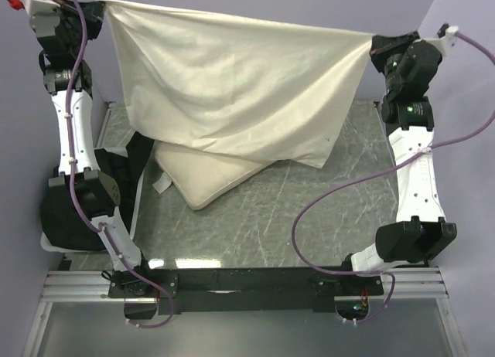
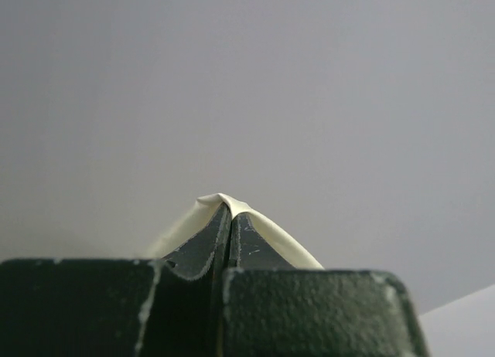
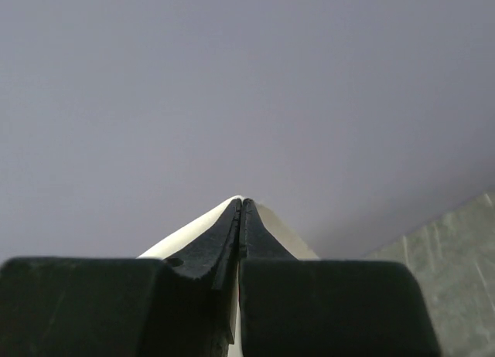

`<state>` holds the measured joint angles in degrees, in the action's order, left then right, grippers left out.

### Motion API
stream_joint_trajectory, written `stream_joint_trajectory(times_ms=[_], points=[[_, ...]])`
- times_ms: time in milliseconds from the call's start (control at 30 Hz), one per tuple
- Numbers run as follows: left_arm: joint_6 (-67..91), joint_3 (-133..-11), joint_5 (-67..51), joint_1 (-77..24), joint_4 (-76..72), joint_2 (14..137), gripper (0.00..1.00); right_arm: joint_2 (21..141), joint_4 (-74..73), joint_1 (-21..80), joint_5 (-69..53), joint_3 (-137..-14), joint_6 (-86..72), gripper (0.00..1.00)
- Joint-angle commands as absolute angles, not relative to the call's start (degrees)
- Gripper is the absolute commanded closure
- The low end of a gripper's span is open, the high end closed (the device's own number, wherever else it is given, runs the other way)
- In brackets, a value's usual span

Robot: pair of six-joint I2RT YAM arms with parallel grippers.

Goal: Put the pillow into the pillowcase

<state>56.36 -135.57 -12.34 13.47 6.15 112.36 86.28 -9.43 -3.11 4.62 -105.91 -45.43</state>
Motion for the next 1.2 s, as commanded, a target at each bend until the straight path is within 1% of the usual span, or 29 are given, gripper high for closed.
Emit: stream_joint_trajectory(times_ms=[0,33,67,100,167,233,267,300,367,500,633,733,833,900,1033,1100,1167], points=[[58.9,-126.4,-14.2,14.3,-2.4,103.7,0.99,76.7,-3.0,-4.7,4.3,-95.0,-48.1,1.0],[58.6,-120.7,-13.9,14.6,-2.1,102.1,0.99,74.6,-1.8,-4.7,3.3,-91.3,-48.3,1.0],[58.6,-118.5,-13.5,15.3,-1.2,99.2,0.99,72.5,-0.9,-4.7,2.0,-84.2,-48.5,1.0],[58.7,-116.4,-13.9,15.9,-0.8,97.9,0.99,68.6,-0.3,-4.7,1.7,-80.7,-48.9,1.0],[58.9,-113.9,-14.9,17.7,3.6,95.7,0.99,65.0,-0.2,-4.7,0.3,-73.3,-48.2,1.0],[58.6,-111.9,-15.1,18.6,7.6,94.1,0.99,60.0,-1.5,-4.7,0.2,-69.2,-47.8,1.0],[57.8,-110.3,-15.6,19.4,8.0,91.5,0.99,58.1,-0.9,-4.7,-1.2,-64.7,-48.1,1.0],[57.3,-109.0,-15.6,19.7,8.9,90.1,0.99,55.0,-0.6,-4.7,-1.4,-63.0,-47.9,1.0],[54.7,-106.8,-15.3,20.2,11.1,86.1,0.99,52.4,-2.6,-4.7,-0.5,-61.5,-47.3,1.0],[50.7,-103.9,-17.9,20.3,12.2,79.2,0.99,47.8,-10.3,-5.2,3.0,-65.4,-45.9,1.0],[49.7,-96.9,-22.1,20.0,11.7,70.3,0.99,44.8,-14.9,-5.3,4.3,-71.1,-45.4,1.0],[47.4,-95.9,-21.7,19.0,15.7,64.2,0.99,43.7,-18.1,-5.3,5.4,-75.4,-44.7,1.0],[45.0,-98.3,-19.0,18.9,22.6,59.3,0.99,43.8,-21.3,-5.4,7.6,-80.6,-43.7,1.0],[44.5,-101.5,-16.8,18.9,26.0,58.9,0.99,44.5,-23.1,-5.4,8.9,-83.4,-43.2,1.0],[44.1,-104.1,-14.5,18.8,34.5,62.3,0.99,48.1,-25.8,-5.4,9.1,-90.2,-42.5,1.0],[44.1,-101.7,-15.4,18.8,35.3,64.1,0.99,49.8,-25.4,-5.4,7.7,-89.4,-42.7,1.0],[43.9,-98.9,-14.3,16.9,34.3,66.3,0.99,51.1,-24.4,-5.3,7.2,-84.8,-43.4,1.0]])
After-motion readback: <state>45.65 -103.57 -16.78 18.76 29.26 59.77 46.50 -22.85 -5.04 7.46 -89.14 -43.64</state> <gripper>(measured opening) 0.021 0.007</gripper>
